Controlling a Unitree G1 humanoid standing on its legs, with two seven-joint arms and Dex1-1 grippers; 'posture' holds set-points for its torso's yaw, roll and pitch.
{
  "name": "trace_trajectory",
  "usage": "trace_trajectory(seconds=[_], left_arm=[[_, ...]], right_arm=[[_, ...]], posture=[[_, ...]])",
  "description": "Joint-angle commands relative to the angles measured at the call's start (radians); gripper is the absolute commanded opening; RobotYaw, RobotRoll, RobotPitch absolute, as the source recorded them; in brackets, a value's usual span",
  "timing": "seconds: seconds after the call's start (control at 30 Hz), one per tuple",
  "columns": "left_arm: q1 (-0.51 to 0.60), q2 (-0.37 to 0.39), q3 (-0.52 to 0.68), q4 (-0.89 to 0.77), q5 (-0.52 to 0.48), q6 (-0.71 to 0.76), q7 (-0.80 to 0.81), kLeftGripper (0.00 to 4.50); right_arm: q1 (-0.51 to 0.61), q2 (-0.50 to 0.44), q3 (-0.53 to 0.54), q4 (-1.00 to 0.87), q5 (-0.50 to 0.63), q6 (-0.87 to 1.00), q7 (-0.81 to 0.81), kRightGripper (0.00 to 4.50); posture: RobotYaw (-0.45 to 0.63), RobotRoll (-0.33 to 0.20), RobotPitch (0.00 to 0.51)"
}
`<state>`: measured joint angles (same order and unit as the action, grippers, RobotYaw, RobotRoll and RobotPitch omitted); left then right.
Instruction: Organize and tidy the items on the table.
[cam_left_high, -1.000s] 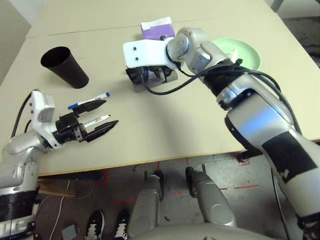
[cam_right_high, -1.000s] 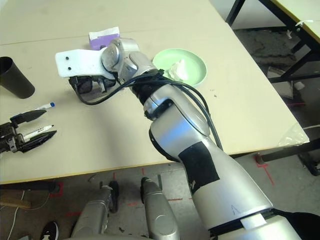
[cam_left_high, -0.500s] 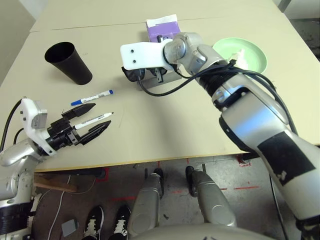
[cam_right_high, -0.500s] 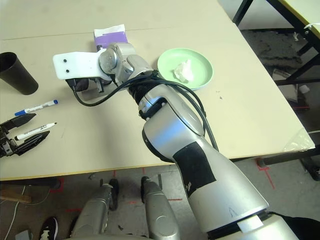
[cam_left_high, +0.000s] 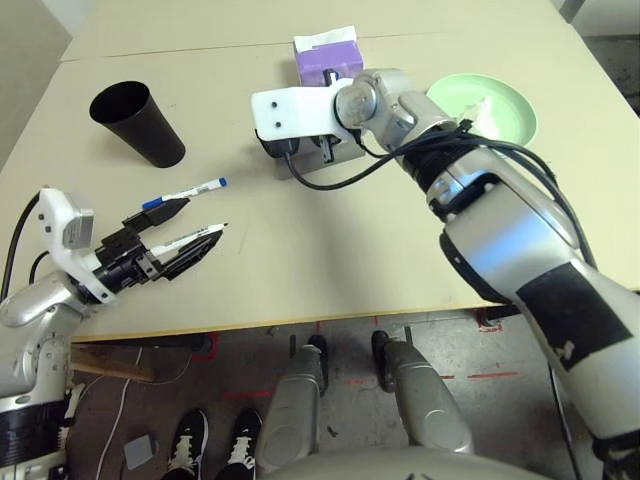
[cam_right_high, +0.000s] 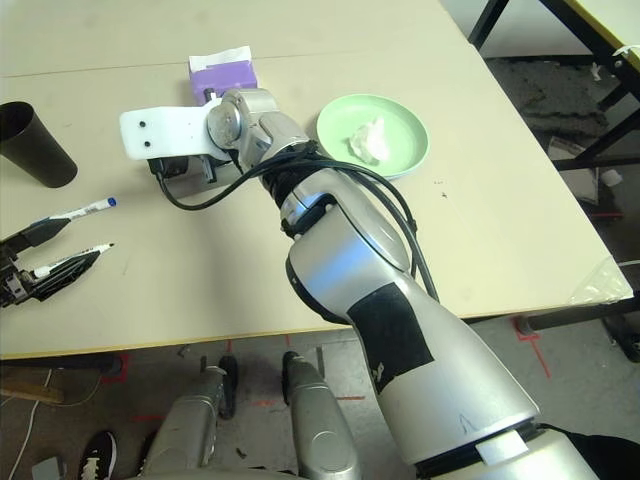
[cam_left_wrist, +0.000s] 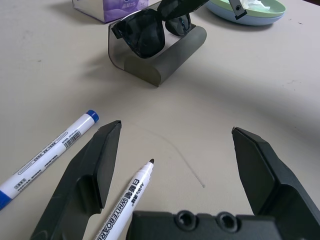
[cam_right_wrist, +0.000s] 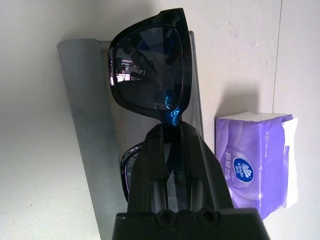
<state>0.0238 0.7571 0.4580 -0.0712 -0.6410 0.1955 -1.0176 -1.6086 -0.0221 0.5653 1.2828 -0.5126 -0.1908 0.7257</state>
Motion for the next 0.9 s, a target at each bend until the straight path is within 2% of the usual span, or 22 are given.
trace_trajectory(seconds=[0.03,0.9], left_arm=[[0.017,-0.006,0.012,-0.027,-0.013,0.016,0.004,4.50],[0.036,-0.023,0.024,-0.109,-0.059,0.060,0.049,4.50]], right_arm=[[0.000,0.004,-0.013,0.006,-0.009,-0.006,-0.011,0.14],[0.061,0.004,-0.007,0.010,-0.029,-0.047,-0.009,0.14]], posture=[[-0.10,0.000,0.310],[-0.08,0.000,0.326]])
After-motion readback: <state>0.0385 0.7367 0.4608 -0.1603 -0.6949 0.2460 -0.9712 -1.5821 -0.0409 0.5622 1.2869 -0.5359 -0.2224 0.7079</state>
